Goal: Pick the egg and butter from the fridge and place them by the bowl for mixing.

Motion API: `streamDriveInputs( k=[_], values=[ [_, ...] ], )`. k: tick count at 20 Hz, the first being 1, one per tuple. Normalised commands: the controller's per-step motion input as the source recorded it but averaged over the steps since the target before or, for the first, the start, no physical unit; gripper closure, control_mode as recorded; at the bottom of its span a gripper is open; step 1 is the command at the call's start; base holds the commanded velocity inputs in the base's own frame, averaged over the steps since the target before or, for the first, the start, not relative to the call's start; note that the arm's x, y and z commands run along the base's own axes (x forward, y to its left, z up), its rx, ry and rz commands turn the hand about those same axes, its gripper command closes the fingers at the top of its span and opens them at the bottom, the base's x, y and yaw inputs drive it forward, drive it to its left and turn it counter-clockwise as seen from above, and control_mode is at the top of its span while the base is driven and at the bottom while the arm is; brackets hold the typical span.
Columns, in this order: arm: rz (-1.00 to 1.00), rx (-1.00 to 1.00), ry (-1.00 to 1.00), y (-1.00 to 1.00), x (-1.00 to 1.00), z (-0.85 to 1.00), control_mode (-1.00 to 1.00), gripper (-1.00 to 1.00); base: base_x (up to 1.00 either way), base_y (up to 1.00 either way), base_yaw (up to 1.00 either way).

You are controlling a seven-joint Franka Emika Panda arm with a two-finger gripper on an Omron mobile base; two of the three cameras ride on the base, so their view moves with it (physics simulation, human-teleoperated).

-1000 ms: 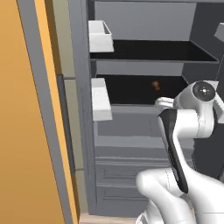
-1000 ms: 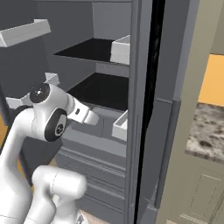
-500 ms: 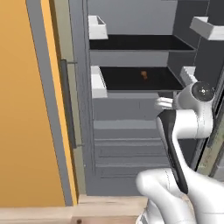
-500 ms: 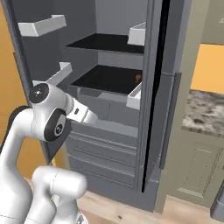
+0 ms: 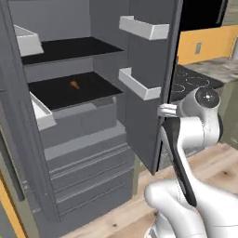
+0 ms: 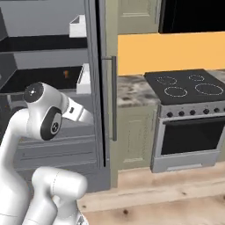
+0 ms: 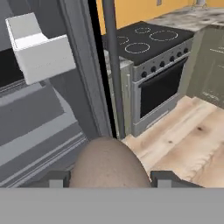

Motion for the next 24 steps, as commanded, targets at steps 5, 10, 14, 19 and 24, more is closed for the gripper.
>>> streamDriveInputs(
  k=[5,10,14,19,24],
  values=[
    [0.0,0.0,0.0,0.0,0.0,0.0,1.0,1.0,-0.01,0.06,-0.93],
    [0.0,0.0,0.0,0.0,0.0,0.0,1.0,1.0,0.0,-0.03,-0.9],
    [0.0,0.0,0.0,0.0,0.0,0.0,1.0,1.0,0.0,-0.03,-0.9],
    [0.0,0.0,0.0,0.0,0.0,0.0,1.0,1.0,0.32,-0.07,-0.46],
    [0.0,0.0,0.0,0.0,0.0,0.0,1.0,1.0,0.76,-0.05,-0.05]
  ],
)
